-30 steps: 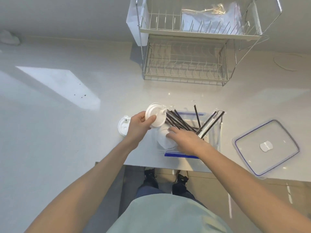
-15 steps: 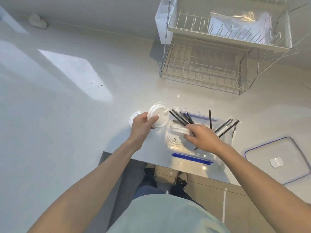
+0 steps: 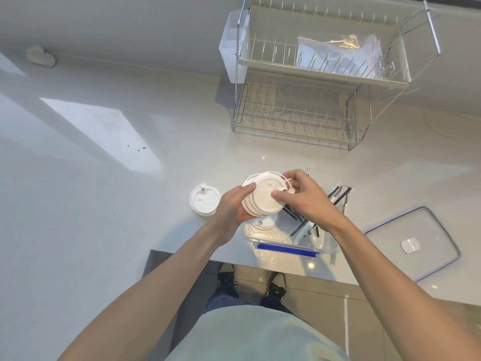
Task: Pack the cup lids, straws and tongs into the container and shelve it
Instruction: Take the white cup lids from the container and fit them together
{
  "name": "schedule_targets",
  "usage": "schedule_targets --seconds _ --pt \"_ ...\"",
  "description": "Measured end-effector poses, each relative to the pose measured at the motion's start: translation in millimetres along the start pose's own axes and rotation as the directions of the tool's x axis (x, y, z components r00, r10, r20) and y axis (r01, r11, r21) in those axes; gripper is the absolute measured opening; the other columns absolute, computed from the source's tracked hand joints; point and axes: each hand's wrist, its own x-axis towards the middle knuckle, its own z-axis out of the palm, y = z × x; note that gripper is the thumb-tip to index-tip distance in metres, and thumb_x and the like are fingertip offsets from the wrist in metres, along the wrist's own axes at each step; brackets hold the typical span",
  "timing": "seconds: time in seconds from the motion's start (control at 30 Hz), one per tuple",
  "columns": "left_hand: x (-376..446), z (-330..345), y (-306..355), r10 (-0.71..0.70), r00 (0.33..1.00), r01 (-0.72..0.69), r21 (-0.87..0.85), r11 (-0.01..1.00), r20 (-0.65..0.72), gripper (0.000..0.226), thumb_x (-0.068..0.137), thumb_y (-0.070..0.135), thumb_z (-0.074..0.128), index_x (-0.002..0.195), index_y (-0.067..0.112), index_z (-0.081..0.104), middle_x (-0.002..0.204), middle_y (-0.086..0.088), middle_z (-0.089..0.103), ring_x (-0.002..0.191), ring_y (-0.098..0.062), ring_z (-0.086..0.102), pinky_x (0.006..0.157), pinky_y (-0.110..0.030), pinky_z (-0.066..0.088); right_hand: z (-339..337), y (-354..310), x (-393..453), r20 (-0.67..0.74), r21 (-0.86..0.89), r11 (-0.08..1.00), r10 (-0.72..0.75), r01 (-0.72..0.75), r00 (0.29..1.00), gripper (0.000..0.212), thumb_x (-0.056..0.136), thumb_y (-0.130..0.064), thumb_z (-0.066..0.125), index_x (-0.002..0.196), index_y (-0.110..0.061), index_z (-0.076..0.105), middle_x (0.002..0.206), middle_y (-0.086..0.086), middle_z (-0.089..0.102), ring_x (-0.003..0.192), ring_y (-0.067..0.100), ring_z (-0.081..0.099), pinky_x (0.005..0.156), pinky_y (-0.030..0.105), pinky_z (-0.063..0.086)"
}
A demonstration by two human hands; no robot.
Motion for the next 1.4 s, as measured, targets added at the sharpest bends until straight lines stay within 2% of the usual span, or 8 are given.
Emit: schedule_targets --seconds 0.17,0.3,0.5,0.67,0.87,1.1,1.23,1.4 --pt "-0.7 -0.4 -4.7 0.021 0.999 -0.018 -0.063 0.998 0.040 0.045 0.099 0.025 0.059 0.136 -0.002 0.056 0.132 -0.028 0.063 0.121 -0.045 0.062 0.103 -0.053 0.051 18.9 11.9 -5.6 -0.164 -0.002 0.999 -0.041 0.041 0.986 0.030 0.086 -0.027 0.080 0.113 -0.024 0.066 0.108 -0.003 0.071 0.084 0.013 0.064 0.076 0.036 0.055" --pt "-1.0 -4.0 -3.9 0.015 0.999 -0.011 -0.088 0.996 0.036 0.052 0.087 0.015 0.059 0.133 -0.008 0.053 0.127 -0.027 0.064 0.107 -0.042 0.064 0.103 -0.060 0.043 32.7 19.4 -14.2 -0.226 -0.017 0.999 -0.042 0.039 0.973 0.037 0.094 -0.033 0.072 0.129 -0.028 0.064 0.108 0.000 0.069 0.088 0.015 0.064 0.078 0.031 0.057" --pt "-3.5 -14.4 -7.1 -0.038 0.995 0.046 -0.088 0.995 0.091 0.058 0.078 0.010 0.052 0.134 -0.008 0.053 0.130 -0.030 0.063 0.108 -0.039 0.066 0.108 -0.062 0.044 53.6 13.8 -15.8 -0.210 0.127 0.986 0.135 -0.110 0.968 0.048 0.094 -0.033 0.072 0.133 -0.013 0.052 0.100 0.018 0.071 0.088 0.029 0.073 0.054 0.034 0.060" --pt "-7.6 -21.8 -7.8 -0.001 0.999 0.004 -0.049 0.999 0.045 0.044 0.098 0.027 0.063 0.134 0.002 0.059 0.131 -0.025 0.065 0.120 -0.041 0.064 0.105 -0.056 0.050 59.7 7.0 -14.7 -0.230 -0.065 0.997 0.014 -0.030 0.973 0.030 0.091 -0.043 0.073 0.112 -0.023 0.062 0.089 -0.001 0.073 0.079 0.016 0.072 0.064 0.041 0.062" --pt "-9.1 -27.4 -6.0 0.060 0.997 -0.057 0.060 0.997 -0.043 0.040 0.097 0.033 0.067 0.128 0.008 0.064 0.124 -0.019 0.071 0.116 -0.038 0.067 0.100 -0.056 0.054 71.0 5.9 -16.7 -0.279 -0.279 0.960 -0.107 0.026 0.954 0.037 0.094 -0.052 0.064 0.118 -0.023 0.062 0.100 -0.010 0.072 0.087 0.009 0.070 0.075 0.039 0.061" --pt "-11.3 -43.0 -4.0 0.052 0.999 -0.051 0.046 0.998 -0.004 0.045 0.097 0.031 0.066 0.133 0.005 0.058 0.129 -0.021 0.068 0.120 -0.039 0.065 0.104 -0.056 0.051 78.2 4.9 -2.6 -0.221 -0.103 0.994 0.022 -0.046 0.975 0.037 0.090 -0.045 0.074 0.113 -0.019 0.062 0.091 0.005 0.071 0.075 0.021 0.071 0.050 0.030 0.058" --pt "-12.2 -55.6 -6.0 0.012 1.000 -0.012 -0.033 0.999 0.016 0.047 0.101 0.030 0.062 0.138 0.002 0.054 0.136 -0.025 0.062 0.127 -0.044 0.058 0.108 -0.057 0.046 84.9 3.4 7.1 -0.149 0.006 0.997 0.071 -0.071 0.986 0.037 0.086 -0.042 0.079 0.103 -0.013 0.062 0.085 0.019 0.068 0.060 0.018 0.063 0.050 0.033 0.053" --pt "-13.8 -73.8 1.3 0.024 0.994 -0.014 0.097 0.995 -0.103 0.041 0.094 0.034 0.068 0.125 0.007 0.069 0.124 -0.020 0.070 0.116 -0.035 0.067 0.104 -0.056 0.050 98.8 -1.2 19.5 -0.121 -0.006 0.999 0.049 -0.050 0.991 0.032 0.088 -0.040 0.078 0.100 -0.015 0.063 0.078 0.009 0.062 0.065 0.017 0.059 0.055 0.032 0.048"
